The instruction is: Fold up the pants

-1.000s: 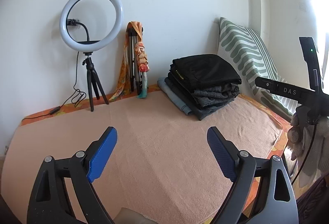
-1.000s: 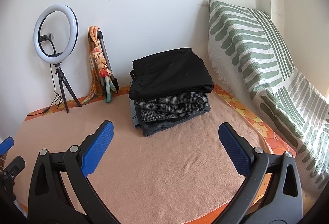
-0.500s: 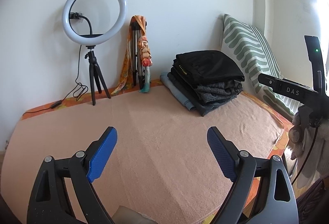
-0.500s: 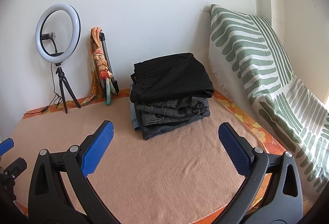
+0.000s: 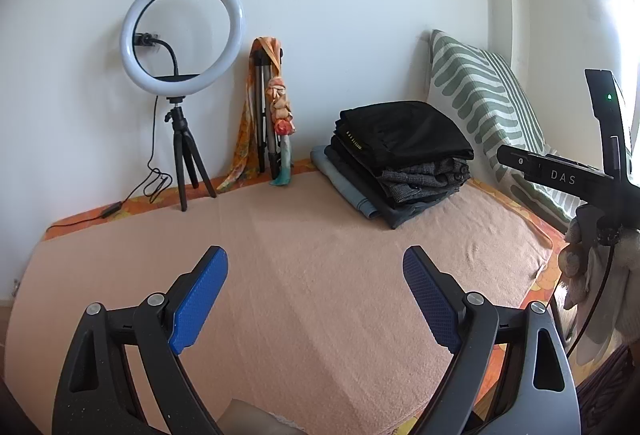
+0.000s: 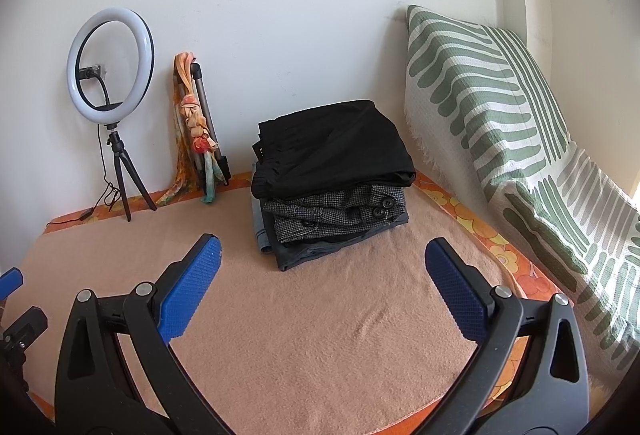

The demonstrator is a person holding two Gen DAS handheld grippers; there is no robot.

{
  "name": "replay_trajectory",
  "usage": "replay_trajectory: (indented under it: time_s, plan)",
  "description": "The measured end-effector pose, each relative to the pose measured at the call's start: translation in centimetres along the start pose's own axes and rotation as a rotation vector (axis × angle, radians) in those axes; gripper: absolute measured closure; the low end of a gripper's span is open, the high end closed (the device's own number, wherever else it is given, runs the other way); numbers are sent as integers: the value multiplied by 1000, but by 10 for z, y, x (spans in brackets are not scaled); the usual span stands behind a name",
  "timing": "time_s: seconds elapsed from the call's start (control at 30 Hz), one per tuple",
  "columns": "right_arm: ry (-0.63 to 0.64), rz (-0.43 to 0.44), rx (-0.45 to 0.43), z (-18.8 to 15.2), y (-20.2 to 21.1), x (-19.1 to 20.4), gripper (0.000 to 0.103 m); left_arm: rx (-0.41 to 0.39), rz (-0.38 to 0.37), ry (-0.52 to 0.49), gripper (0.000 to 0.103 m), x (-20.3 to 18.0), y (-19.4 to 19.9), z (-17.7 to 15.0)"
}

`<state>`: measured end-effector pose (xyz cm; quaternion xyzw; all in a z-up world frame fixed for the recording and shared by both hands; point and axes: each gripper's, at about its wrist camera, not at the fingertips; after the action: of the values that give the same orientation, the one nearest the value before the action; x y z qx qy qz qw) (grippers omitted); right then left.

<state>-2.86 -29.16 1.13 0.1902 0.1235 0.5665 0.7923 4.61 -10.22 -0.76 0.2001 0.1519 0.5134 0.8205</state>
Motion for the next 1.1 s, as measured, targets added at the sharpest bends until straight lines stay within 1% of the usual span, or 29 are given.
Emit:
replay_trajectory:
  time_s: [1.1]
  plan:
    - [-3,-2,1,-1,0,1,0,-6,-1,-14,13,-3,3,1]
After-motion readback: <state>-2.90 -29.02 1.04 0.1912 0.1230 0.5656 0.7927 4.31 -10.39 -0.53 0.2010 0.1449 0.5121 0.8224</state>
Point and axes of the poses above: each gripper's, at about its wrist camera, not at the fingertips, and y roughly against the way its jaws point, x to its left, z to its top, and after that the axes turned 3 degrees about y, right-handed
